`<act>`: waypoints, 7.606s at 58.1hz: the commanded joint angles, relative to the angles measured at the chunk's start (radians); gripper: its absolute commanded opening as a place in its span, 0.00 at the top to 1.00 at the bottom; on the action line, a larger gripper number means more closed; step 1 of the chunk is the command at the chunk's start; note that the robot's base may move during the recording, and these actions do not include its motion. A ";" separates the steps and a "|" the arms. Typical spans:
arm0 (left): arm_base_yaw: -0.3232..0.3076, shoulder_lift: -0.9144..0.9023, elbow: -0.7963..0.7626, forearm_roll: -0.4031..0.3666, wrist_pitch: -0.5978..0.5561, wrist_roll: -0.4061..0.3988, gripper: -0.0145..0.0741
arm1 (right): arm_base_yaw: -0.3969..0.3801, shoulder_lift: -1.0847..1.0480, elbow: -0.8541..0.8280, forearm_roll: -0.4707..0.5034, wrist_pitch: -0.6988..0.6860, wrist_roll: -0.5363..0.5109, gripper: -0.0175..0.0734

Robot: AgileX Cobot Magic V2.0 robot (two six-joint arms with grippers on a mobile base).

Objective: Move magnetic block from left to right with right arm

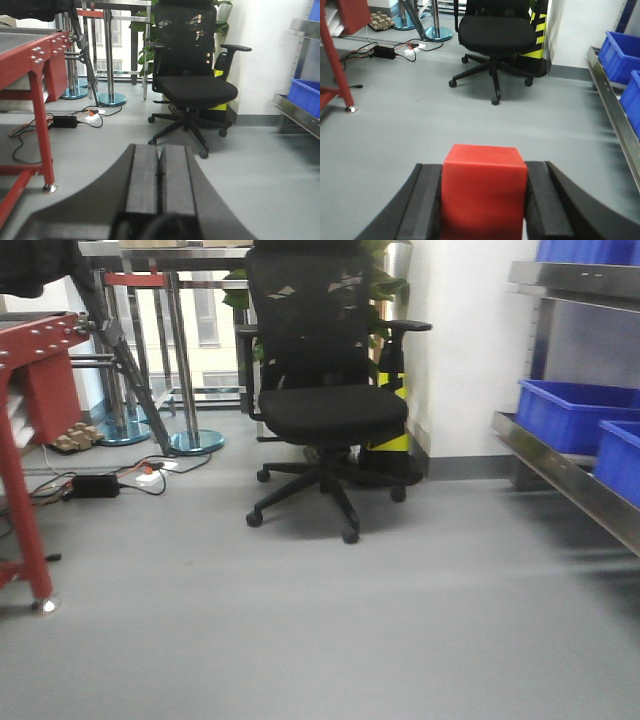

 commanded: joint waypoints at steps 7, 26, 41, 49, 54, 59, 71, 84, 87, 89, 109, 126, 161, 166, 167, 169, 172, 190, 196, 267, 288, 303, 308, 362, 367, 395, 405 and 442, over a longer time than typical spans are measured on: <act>-0.002 -0.012 0.008 -0.005 -0.085 -0.006 0.98 | -0.005 0.010 -0.028 -0.016 -0.088 -0.011 0.54; -0.002 -0.012 0.008 -0.005 -0.085 -0.006 0.98 | -0.005 0.010 -0.028 -0.016 -0.089 -0.011 0.54; -0.002 -0.012 0.008 -0.005 -0.085 -0.006 0.98 | -0.005 0.010 -0.028 -0.016 -0.088 -0.011 0.54; -0.002 -0.012 0.008 -0.005 -0.085 -0.006 0.98 | -0.005 0.010 -0.028 -0.016 -0.088 -0.011 0.54; -0.002 -0.012 0.008 -0.005 -0.085 -0.006 0.98 | -0.005 0.010 -0.028 -0.016 -0.089 -0.011 0.54; -0.002 -0.012 0.008 -0.005 -0.085 -0.006 0.98 | -0.005 0.010 -0.028 -0.016 -0.089 -0.011 0.54; -0.002 -0.010 0.008 -0.005 -0.085 -0.006 0.98 | -0.005 0.010 -0.028 -0.016 -0.089 -0.011 0.54; -0.002 -0.010 0.008 -0.005 -0.085 -0.006 0.98 | -0.005 0.010 -0.028 -0.016 -0.088 -0.011 0.54; -0.002 -0.010 0.008 -0.005 -0.085 -0.006 0.98 | -0.005 0.010 -0.028 -0.016 -0.088 -0.011 0.54; -0.002 -0.010 0.008 -0.005 -0.085 -0.006 0.98 | -0.005 0.010 -0.028 -0.016 -0.089 -0.011 0.54; -0.002 -0.010 0.008 -0.005 -0.085 -0.006 0.98 | -0.005 0.010 -0.028 -0.016 -0.089 -0.011 0.54; -0.002 -0.010 0.008 -0.005 -0.085 -0.006 0.98 | -0.005 0.010 -0.028 -0.016 -0.089 -0.011 0.54; -0.002 -0.010 0.008 -0.005 -0.085 -0.006 0.98 | -0.005 0.010 -0.028 -0.016 -0.089 -0.011 0.54; -0.002 -0.010 0.008 -0.005 -0.085 -0.006 0.98 | -0.005 0.010 -0.028 -0.016 -0.089 -0.011 0.54; -0.002 -0.010 0.008 -0.005 -0.085 -0.006 0.98 | -0.005 0.010 -0.028 -0.016 -0.089 -0.011 0.54; -0.002 -0.010 0.008 -0.005 -0.085 -0.006 0.98 | -0.005 0.010 -0.028 -0.016 -0.089 -0.011 0.54; -0.002 -0.010 0.008 -0.005 -0.085 -0.006 0.98 | -0.005 0.010 -0.028 -0.016 -0.089 -0.011 0.54; -0.002 -0.010 0.008 -0.005 -0.085 -0.006 0.98 | -0.005 0.010 -0.028 -0.016 -0.089 -0.011 0.54; -0.002 -0.010 0.008 -0.005 -0.085 -0.006 0.98 | -0.005 0.010 -0.028 -0.016 -0.089 -0.011 0.54; -0.002 -0.010 0.008 -0.005 -0.085 -0.006 0.98 | 0.265 0.678 -0.497 -0.003 0.084 -0.040 0.54; -0.002 -0.010 0.008 -0.005 -0.085 -0.006 0.98 | 0.266 1.073 -0.545 0.115 0.037 -0.040 0.54; -0.002 -0.010 0.008 -0.005 -0.085 -0.006 0.98 | 0.265 1.239 -0.545 0.121 -0.006 -0.040 0.54; -0.002 -0.010 0.008 -0.005 -0.085 -0.006 0.98 | 0.265 1.271 -0.545 0.121 -0.006 -0.040 0.54; -0.002 -0.010 0.008 -0.005 -0.085 -0.006 0.98 | 0.265 0.953 -0.484 0.145 0.021 -0.026 0.25; -0.002 -0.010 0.008 -0.005 -0.085 -0.006 0.98 | 0.265 0.835 -0.422 0.145 -0.007 -0.026 0.40; -0.002 -0.010 0.008 -0.005 -0.085 -0.006 0.98 | 0.265 0.159 0.022 0.131 -0.203 -0.026 0.74; -0.002 -0.010 0.008 -0.005 -0.085 -0.006 0.98 | 0.265 0.072 0.089 0.131 -0.195 -0.026 0.74; -0.002 -0.010 0.008 -0.005 -0.085 -0.006 0.98 | 0.122 0.032 0.171 0.089 -0.283 -0.039 0.74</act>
